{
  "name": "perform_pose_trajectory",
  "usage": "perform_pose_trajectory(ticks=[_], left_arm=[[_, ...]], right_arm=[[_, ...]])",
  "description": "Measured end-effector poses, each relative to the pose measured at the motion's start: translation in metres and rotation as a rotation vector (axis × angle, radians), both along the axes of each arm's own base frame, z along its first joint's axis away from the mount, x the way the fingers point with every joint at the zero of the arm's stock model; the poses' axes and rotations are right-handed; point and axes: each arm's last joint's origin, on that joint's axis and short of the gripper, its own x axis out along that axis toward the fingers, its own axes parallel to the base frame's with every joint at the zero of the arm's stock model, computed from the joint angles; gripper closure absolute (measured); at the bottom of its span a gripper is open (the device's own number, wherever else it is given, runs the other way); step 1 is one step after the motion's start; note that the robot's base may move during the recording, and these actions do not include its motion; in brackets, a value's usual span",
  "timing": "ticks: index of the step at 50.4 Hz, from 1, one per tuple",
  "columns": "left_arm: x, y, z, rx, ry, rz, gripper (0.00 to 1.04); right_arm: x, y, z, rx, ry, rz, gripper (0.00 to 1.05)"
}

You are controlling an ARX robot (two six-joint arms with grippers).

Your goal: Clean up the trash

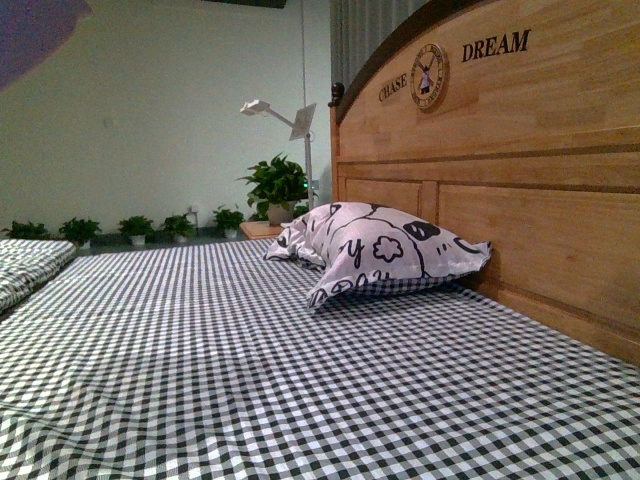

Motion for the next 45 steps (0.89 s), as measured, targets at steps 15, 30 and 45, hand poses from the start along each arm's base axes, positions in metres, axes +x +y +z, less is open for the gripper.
perform_pose_trajectory(ticks=[15,30,45], left_arm=[[0.0,0.0,0.0,0.0,0.0,0.0,0.78],[0.0,0.0,0.0,0.0,0.0,0.0,0.78],[0.0,0.0,0.0,0.0,0.0,0.0,0.78]], right_arm=[[-0.0001,0.0,0.0,0.0,0.0,0.0,0.85],[0.0,0.0,0.0,0.0,0.0,0.001,0.85],[0.0,0.0,0.0,0.0,0.0,0.001,0.85]])
